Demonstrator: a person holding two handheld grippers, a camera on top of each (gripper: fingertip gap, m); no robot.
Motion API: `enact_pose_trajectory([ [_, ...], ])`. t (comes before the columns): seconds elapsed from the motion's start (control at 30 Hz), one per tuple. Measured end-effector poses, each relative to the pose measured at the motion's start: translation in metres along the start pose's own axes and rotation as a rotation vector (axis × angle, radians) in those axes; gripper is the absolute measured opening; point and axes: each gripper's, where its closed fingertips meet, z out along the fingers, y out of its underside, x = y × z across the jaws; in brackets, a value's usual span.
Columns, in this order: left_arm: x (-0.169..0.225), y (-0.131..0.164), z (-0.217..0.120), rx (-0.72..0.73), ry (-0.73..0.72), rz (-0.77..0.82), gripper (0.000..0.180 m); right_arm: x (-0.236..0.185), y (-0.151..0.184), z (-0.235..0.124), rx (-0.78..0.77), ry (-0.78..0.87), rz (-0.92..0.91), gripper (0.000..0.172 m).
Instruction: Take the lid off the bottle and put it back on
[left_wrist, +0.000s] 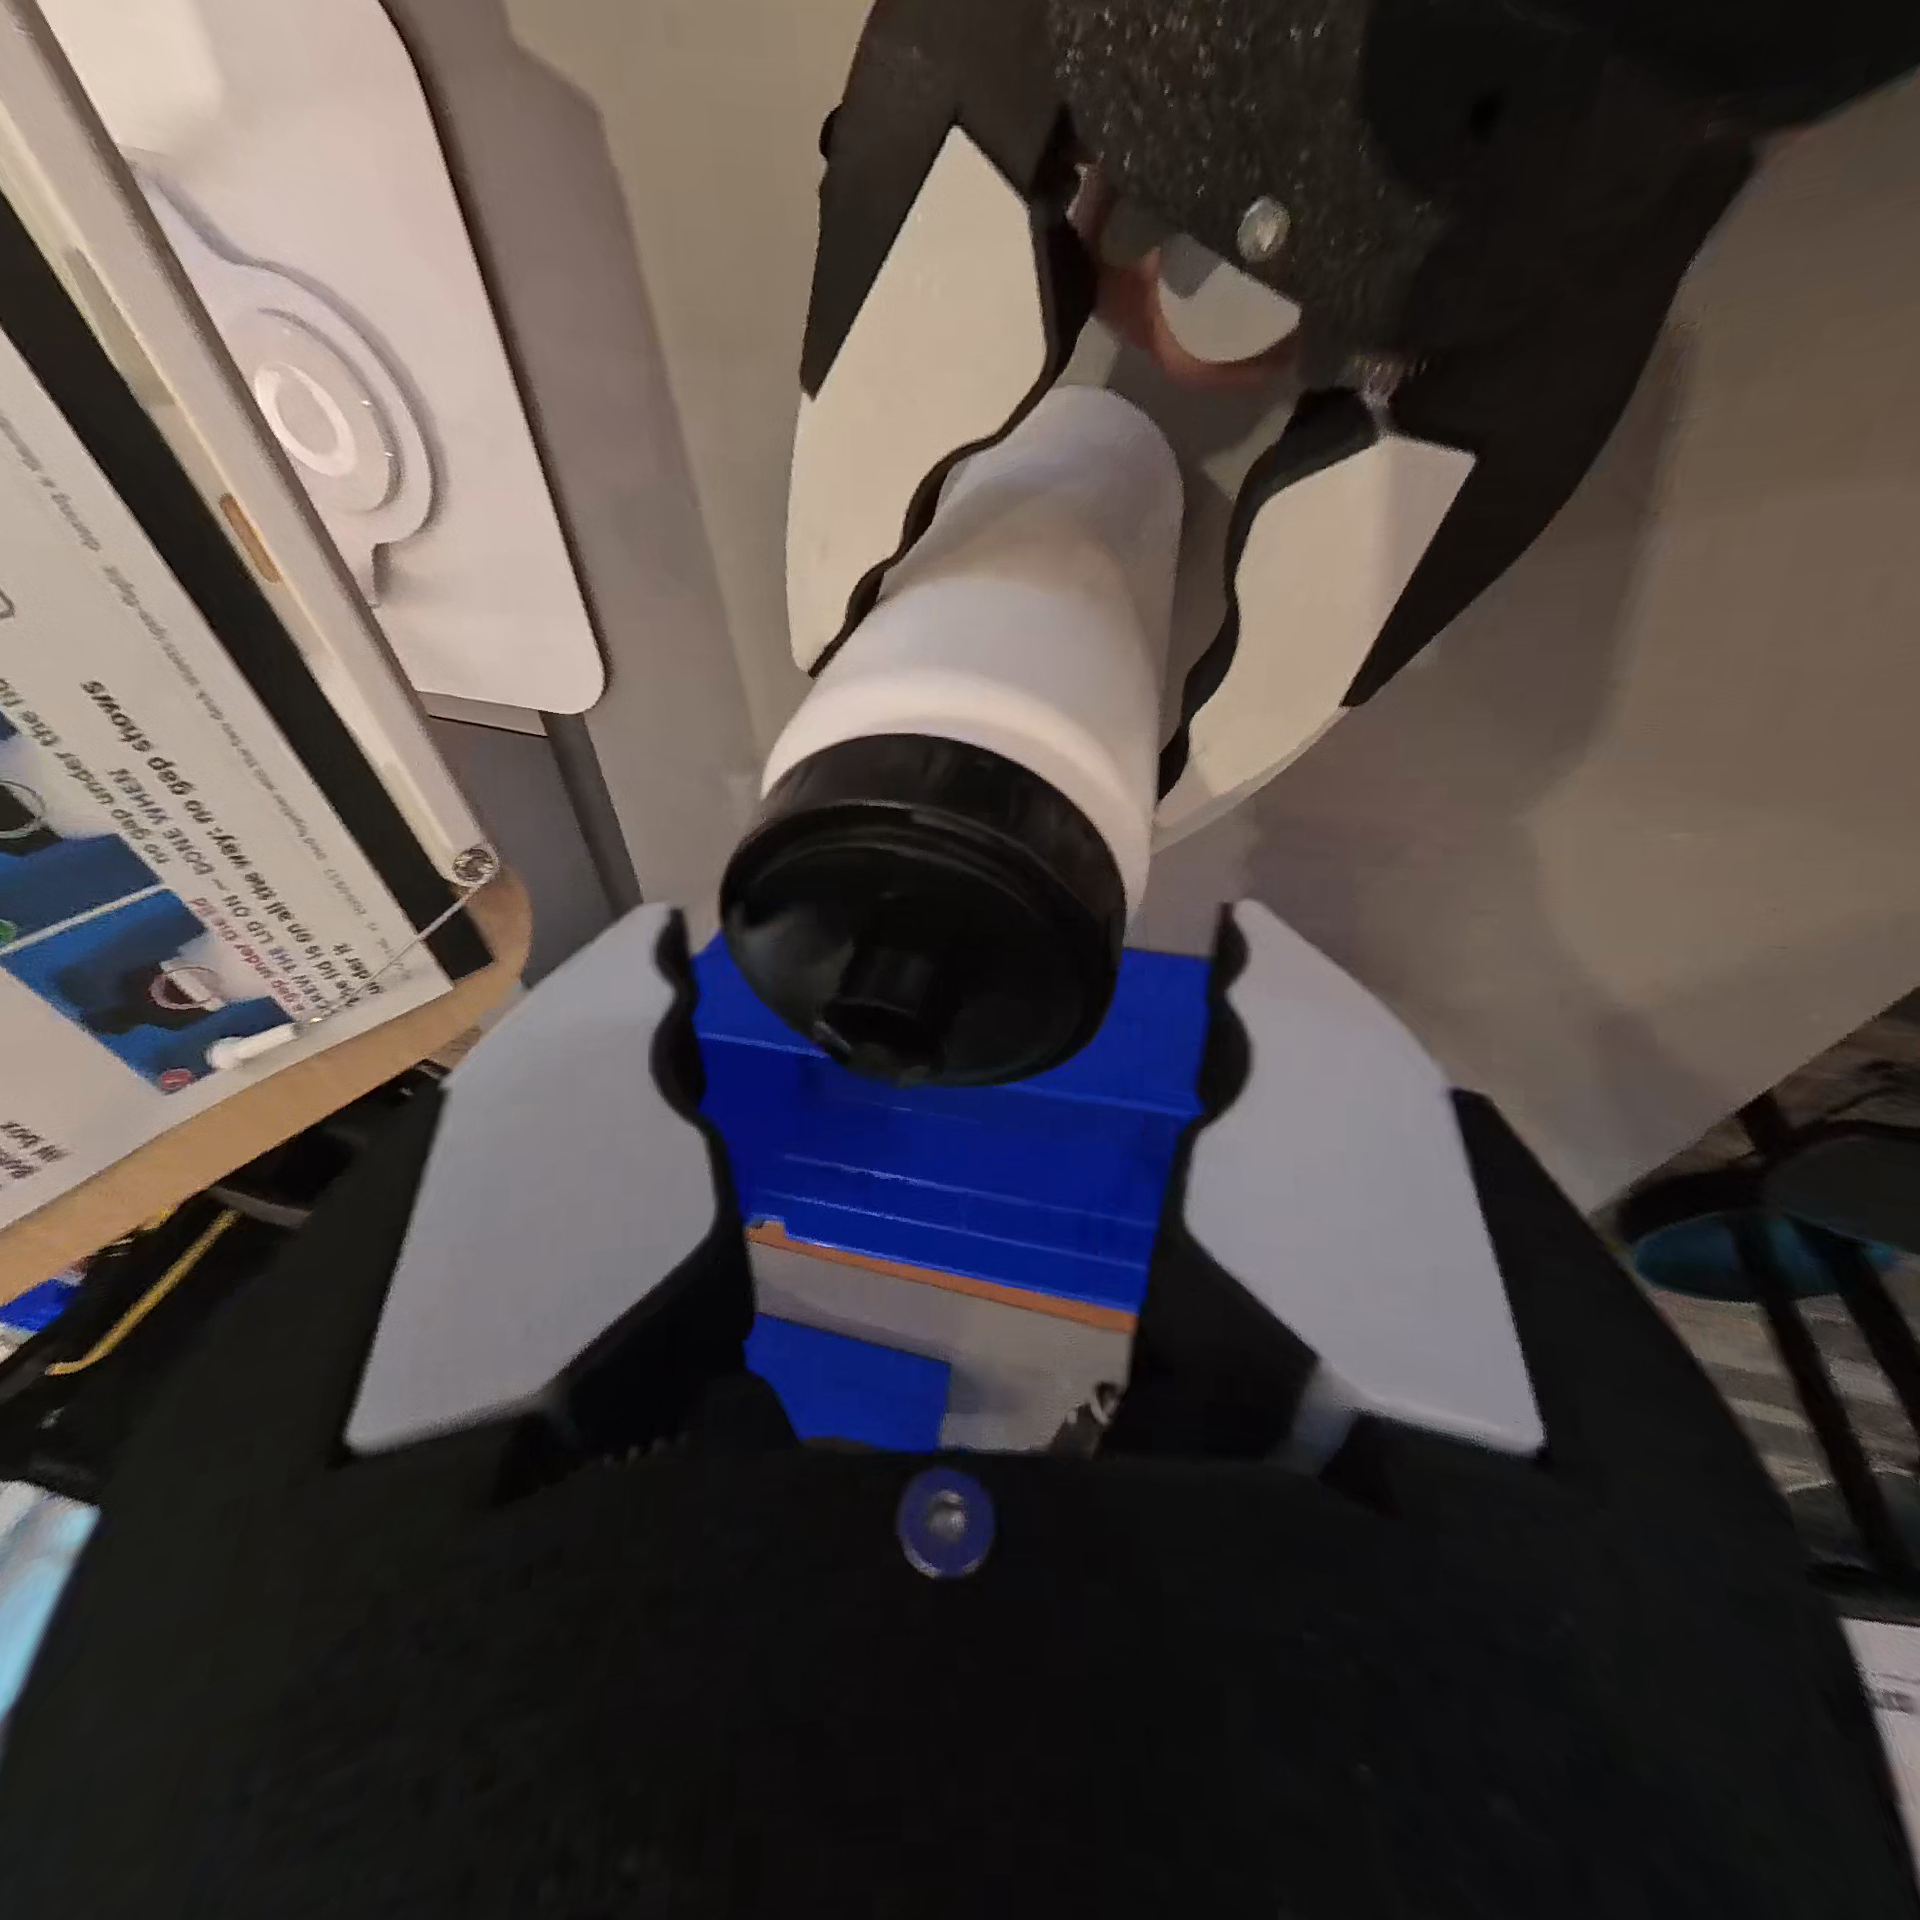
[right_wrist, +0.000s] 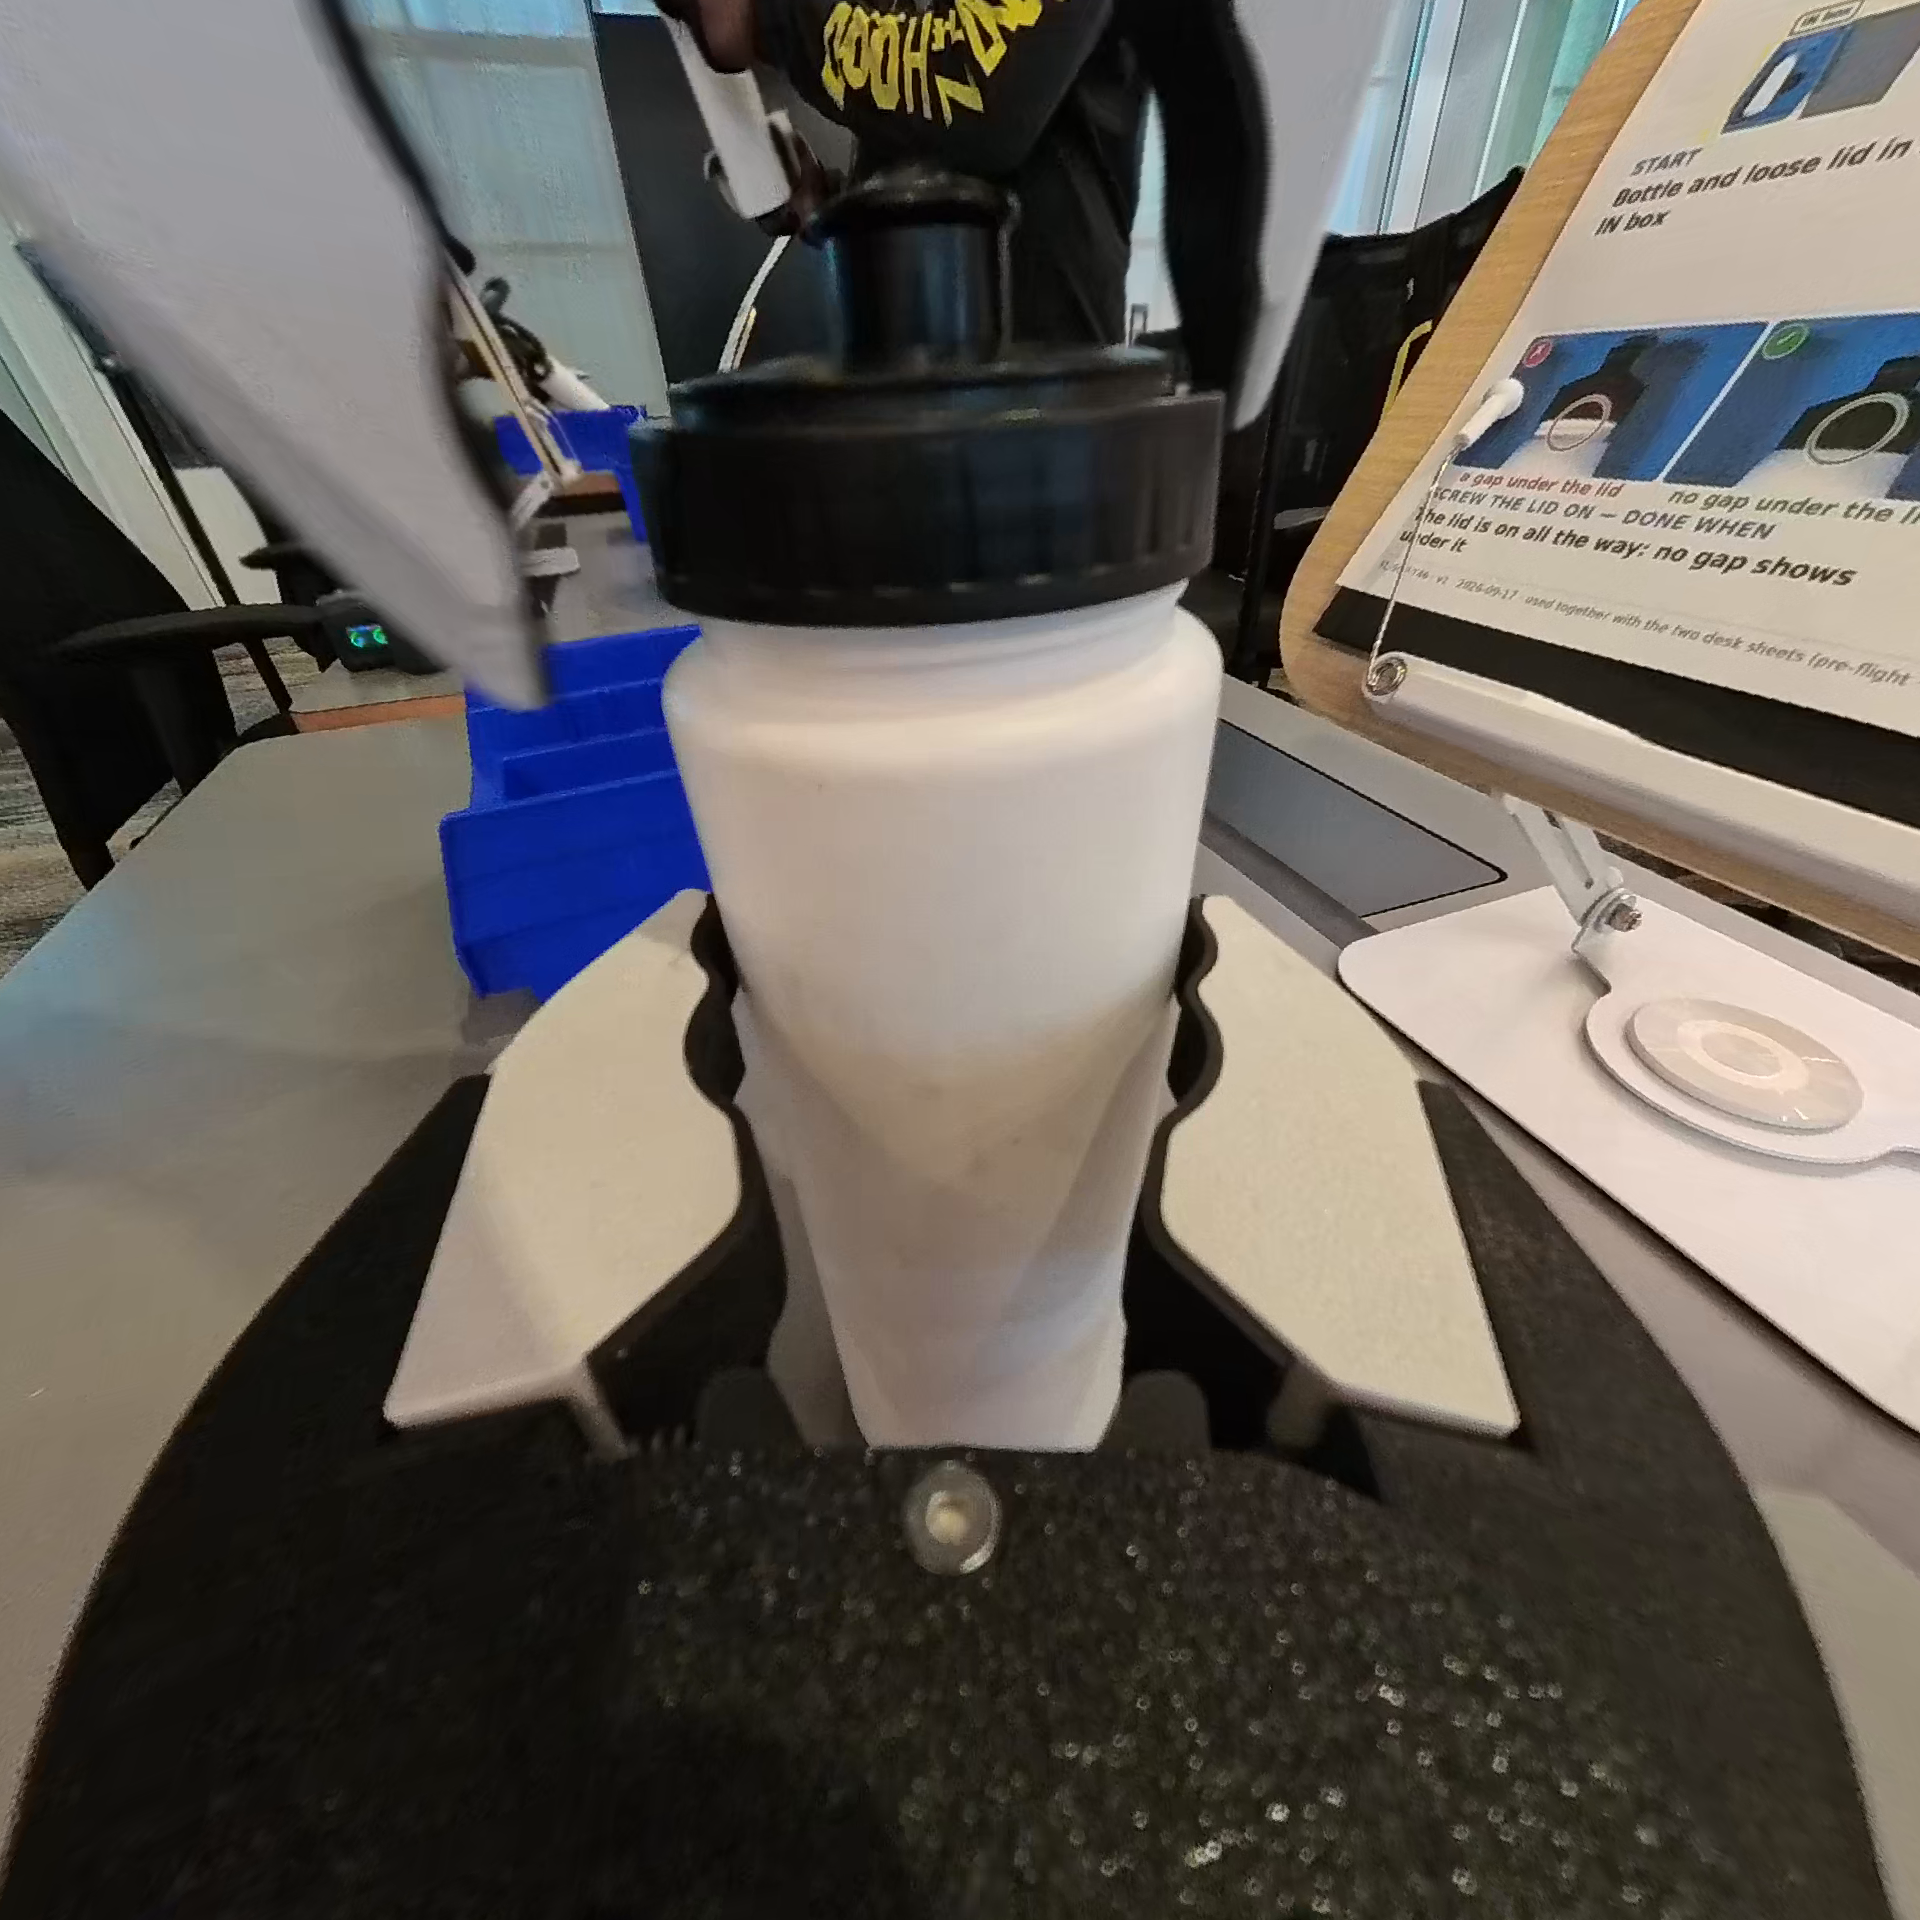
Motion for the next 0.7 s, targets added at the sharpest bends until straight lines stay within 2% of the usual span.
enact_pose_trajectory([
  [0.1, 0.001, -0.009, -0.014, 0.095, 0.014, -0.098, 0.104, 0.0, 0.0, 0.0, -0.001, 0.001, 0.0, 0.082],
  [0.17, -0.002, -0.014, -0.027, 0.188, 0.017, -0.222, 0.104, 0.0, 0.0, 0.0, -0.003, 0.001, 0.0, 0.082],
  [0.23, -0.012, -0.017, -0.039, 0.299, 0.003, -0.416, 0.105, 0.0, 0.0, 0.0, -0.004, 0.002, 0.001, 0.082],
  [0.3, -0.02, -0.011, -0.045, 0.389, 0.01, -0.677, 0.102, 0.0, 0.0, 0.0, -0.005, 0.003, 0.002, 0.082],
  [0.4, -0.022, 0.002, -0.04, 0.495, 0.034, -0.959, 0.099, 0.0, 0.0, 0.0, -0.003, 0.003, 0.005, 0.082],
  [0.53, -0.016, 0.012, -0.019, 0.509, 0.012, -1.069, 0.094, -0.001, 0.0, 0.0, -0.003, 0.002, 0.007, 0.082],
  [0.63, -0.008, 0.006, -0.009, 0.505, 0.051, -1.074, 0.093, -0.001, 0.0, 0.0, -0.002, 0.004, 0.008, 0.082],
  [0.7, -0.007, 0.003, -0.007, 0.504, 0.047, -1.046, 0.084, -0.001, 0.0, 0.0, -0.003, 0.004, 0.007, 0.082],
])
